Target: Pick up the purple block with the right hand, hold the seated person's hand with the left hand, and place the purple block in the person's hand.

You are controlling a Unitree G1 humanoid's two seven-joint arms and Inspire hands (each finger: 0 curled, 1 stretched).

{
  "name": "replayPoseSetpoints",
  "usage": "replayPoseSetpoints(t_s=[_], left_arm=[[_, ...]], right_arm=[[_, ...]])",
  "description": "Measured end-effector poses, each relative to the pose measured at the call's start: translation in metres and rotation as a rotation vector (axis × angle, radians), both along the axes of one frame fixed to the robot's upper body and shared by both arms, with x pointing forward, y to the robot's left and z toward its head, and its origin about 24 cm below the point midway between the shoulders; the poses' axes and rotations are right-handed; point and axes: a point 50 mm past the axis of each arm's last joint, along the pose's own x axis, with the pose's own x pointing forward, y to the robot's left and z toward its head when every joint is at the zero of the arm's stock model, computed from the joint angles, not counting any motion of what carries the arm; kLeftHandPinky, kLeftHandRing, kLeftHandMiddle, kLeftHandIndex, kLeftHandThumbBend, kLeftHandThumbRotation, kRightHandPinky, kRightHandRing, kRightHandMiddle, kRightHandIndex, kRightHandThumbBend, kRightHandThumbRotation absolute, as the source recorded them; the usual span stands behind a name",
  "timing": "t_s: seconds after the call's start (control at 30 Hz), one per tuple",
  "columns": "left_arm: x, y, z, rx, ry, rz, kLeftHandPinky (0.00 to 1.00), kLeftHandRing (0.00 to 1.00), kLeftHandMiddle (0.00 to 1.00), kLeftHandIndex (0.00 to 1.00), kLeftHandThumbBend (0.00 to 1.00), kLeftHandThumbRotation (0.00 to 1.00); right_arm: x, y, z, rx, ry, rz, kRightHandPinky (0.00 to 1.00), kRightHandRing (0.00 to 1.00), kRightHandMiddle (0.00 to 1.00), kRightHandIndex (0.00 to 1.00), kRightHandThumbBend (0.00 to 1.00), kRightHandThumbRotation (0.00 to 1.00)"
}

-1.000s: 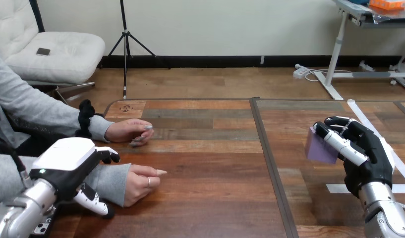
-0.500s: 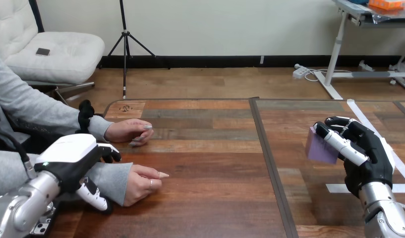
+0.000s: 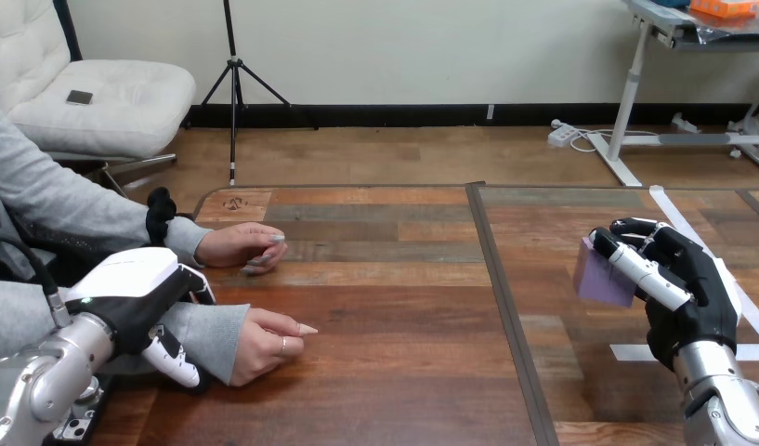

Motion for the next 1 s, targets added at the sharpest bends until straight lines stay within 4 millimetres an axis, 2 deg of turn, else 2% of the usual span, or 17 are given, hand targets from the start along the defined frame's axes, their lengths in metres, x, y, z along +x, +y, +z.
replayPoseSetpoints(t_s=[1.0], left_arm=[[-0.0018,-0.0004,-0.0023,-0.047,-0.002,0.008,0.24,0.31,0.4,0.39,0.73,0.0]], right_arm=[[-0.0003,0.0001,-0.0004,0.008,-0.002,-0.004,0.32,0.38,0.44,0.45,0.8,0.0]])
